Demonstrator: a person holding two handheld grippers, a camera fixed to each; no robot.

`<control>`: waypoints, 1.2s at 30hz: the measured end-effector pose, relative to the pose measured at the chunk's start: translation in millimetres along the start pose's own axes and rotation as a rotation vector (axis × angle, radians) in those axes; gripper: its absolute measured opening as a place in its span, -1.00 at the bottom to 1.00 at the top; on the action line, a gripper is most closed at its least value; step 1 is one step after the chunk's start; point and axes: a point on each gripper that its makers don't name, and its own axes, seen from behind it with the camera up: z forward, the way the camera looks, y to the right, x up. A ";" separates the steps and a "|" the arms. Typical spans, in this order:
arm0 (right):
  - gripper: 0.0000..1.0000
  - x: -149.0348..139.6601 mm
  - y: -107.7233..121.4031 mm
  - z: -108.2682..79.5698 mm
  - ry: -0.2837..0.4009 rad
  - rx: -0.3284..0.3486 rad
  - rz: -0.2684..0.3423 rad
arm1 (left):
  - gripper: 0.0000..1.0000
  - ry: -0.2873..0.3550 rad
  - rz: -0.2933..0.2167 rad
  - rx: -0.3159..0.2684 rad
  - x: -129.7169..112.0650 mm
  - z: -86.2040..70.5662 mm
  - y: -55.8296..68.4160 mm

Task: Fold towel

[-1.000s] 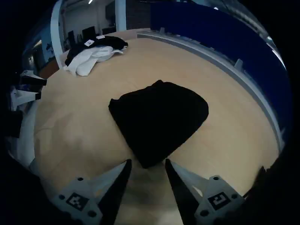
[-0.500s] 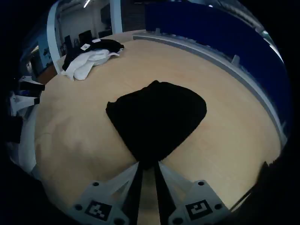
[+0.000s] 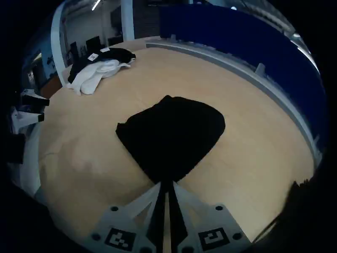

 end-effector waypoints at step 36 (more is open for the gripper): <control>-0.91 145.2 74.6 -125.9 0.191 -0.120 -0.128 | 0.73 0.082 0.024 -0.028 40.8 -15.1 12.5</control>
